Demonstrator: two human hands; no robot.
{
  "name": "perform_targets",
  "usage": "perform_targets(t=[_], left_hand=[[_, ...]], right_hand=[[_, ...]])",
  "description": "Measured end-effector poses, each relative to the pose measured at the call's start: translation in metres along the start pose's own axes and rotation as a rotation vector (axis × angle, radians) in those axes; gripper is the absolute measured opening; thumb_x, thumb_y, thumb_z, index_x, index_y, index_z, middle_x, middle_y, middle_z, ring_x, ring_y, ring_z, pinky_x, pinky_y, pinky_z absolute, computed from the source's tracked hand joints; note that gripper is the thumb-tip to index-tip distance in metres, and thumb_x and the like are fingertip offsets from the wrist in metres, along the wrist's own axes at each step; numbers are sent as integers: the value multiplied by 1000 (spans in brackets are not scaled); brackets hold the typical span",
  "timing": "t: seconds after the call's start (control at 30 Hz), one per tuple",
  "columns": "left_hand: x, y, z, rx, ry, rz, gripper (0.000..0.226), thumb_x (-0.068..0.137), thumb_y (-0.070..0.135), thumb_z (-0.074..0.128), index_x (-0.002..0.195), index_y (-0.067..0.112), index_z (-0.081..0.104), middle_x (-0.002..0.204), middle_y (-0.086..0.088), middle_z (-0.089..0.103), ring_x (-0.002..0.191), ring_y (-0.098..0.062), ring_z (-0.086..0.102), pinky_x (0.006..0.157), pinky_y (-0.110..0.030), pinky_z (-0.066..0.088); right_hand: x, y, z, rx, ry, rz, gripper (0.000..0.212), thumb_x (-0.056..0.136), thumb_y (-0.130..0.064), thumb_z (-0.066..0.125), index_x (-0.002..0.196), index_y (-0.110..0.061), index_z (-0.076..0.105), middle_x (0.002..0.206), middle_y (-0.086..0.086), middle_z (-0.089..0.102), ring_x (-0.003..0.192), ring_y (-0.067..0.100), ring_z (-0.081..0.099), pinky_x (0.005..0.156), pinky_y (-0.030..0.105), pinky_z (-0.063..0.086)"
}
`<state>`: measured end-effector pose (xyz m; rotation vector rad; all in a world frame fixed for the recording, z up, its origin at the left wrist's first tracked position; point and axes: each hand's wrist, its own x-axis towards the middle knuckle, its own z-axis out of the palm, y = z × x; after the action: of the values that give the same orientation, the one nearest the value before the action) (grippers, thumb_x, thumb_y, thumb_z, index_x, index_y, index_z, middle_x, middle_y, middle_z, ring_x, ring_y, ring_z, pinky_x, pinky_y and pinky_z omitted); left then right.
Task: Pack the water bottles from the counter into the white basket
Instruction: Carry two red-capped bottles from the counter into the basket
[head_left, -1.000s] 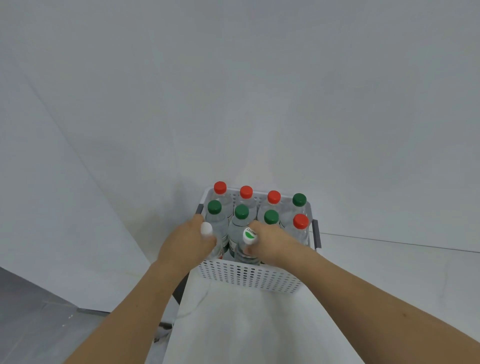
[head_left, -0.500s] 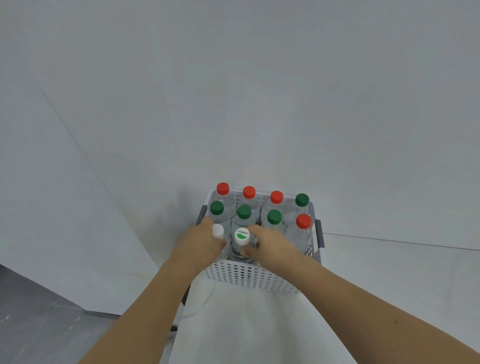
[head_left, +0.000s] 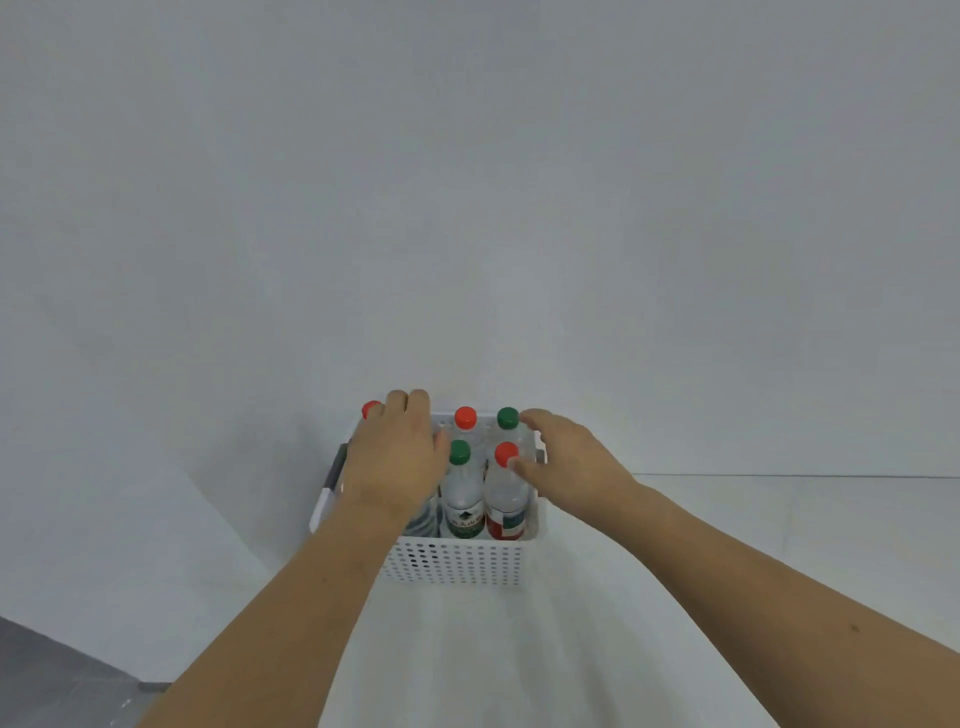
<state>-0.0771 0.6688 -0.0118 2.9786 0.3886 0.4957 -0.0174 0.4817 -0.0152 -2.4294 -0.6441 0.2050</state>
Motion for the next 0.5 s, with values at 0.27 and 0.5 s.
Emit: perform_targets(t=[0.27,0.5], left_hand=[[-6,138,-26,24,21,144,54,98,36,40,144,10,31,149,-12,36,135,-27,34,113,-40,28],[-20,234,-35,74,-1,155,58,97,38,41,146,8,29,151,-14,33,137,-30,31,114,-44,25]], right_hand=[[-62,77,-119,-110,117,-66,66,91,-35,57,147,-17,27,153,1,31,139,19,30,111,31,25],[-101,137,-187,-162,129,-85,68,90,-34,57,147,-15,26,154,2,29,140,23,27,113,33,24]])
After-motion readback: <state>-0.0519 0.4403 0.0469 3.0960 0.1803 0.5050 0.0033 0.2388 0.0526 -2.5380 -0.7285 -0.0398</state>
